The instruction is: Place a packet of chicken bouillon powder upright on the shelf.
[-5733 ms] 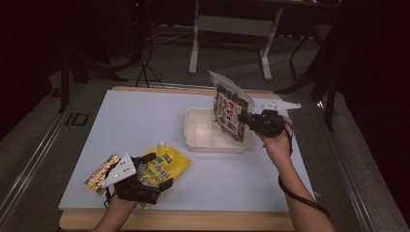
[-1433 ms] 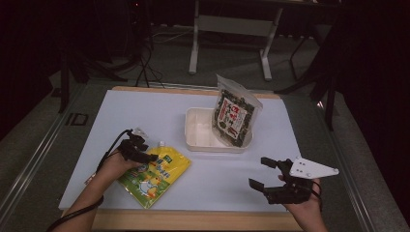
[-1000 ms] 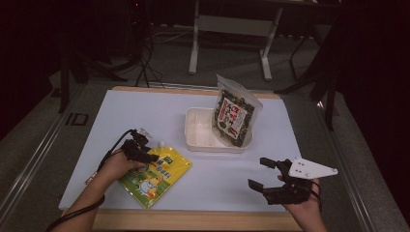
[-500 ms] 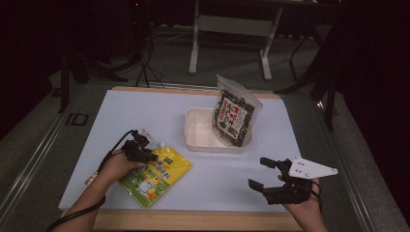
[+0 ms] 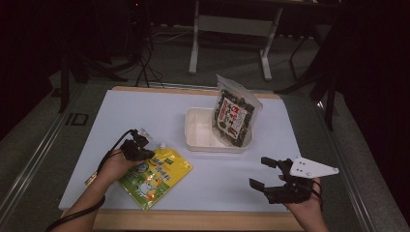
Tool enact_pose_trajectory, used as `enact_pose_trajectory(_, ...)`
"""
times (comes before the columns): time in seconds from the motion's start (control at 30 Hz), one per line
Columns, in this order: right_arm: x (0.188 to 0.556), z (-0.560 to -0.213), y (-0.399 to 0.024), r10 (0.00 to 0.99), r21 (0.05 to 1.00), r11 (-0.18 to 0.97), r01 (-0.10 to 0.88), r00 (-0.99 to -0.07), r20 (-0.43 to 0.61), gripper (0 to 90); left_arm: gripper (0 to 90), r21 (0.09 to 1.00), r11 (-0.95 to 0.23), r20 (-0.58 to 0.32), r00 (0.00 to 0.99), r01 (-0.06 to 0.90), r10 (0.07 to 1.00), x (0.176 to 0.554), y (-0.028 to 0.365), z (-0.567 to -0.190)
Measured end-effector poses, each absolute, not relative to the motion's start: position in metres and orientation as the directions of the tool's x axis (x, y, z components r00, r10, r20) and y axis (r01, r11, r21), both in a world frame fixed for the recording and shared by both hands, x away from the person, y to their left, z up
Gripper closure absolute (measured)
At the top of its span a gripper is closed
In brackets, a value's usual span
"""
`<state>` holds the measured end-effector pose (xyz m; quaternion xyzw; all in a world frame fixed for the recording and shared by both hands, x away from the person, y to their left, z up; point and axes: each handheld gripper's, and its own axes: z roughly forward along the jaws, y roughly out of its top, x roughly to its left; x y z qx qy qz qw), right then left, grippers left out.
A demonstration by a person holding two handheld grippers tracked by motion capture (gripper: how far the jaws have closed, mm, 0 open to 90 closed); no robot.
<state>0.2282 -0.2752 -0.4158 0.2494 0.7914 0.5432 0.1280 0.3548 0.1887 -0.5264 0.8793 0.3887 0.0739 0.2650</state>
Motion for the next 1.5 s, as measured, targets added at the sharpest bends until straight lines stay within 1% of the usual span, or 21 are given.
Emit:
enact_pose_trajectory(0.33, 0.228, -0.414, -0.275, 0.539, 0.925, 0.278, 0.258, -0.839, 0.071, 19.0, 90.0, 0.568, -0.545, -0.065, 0.694, 0.617, 0.717, 0.344, 0.195, -0.507)
enact_pose_trajectory(0.5, 0.228, -0.413, -0.276, 0.542, 0.925, 0.279, 0.258, -0.837, 0.07, 18.7, 90.0, 0.594, -0.528, -0.075, 0.695, 0.607, 0.715, 0.338, 0.199, -0.501)
enact_pose_trajectory(0.8, 0.227, -0.412, -0.273, 0.544, 0.923, 0.288, 0.255, -0.837, 0.062, 15.3, 90.0, 0.631, -0.519, -0.073, 0.71, 0.576, 0.7, 0.325, 0.2, -0.485)
enact_pose_trajectory(0.93, 0.228, -0.411, -0.272, 0.535, 0.922, 0.292, 0.254, -0.842, 0.063, 11.1, 90.0, 0.652, -0.511, -0.069, 0.715, 0.56, 0.696, 0.319, 0.201, -0.479)
enact_pose_trajectory(1.13, 0.229, -0.412, -0.274, 0.539, 0.934, 0.257, 0.249, -0.839, 0.076, 11.0, 90.0, 0.682, -0.504, -0.064, 0.73, 0.53, 0.681, 0.307, 0.2, -0.468)
enact_pose_trajectory(1.33, 0.231, -0.413, -0.274, 0.541, 0.934, 0.265, 0.239, -0.839, 0.061, 13.2, 90.0, 0.68, -0.524, -0.055, 0.749, 0.513, 0.661, 0.295, 0.196, -0.459)
enact_pose_trajectory(1.4, 0.232, -0.415, -0.272, 0.533, 0.933, 0.296, 0.206, -0.846, 0.017, 13.2, 90.0, 0.686, -0.521, -0.054, 0.75, 0.508, 0.66, 0.292, 0.195, -0.457)
enact_pose_trajectory(1.5, 0.232, -0.415, -0.27, 0.522, 0.934, 0.304, 0.19, -0.853, 0.004, 13.1, 90.0, 0.699, -0.524, -0.037, 0.756, 0.487, 0.653, 0.286, 0.191, -0.451)
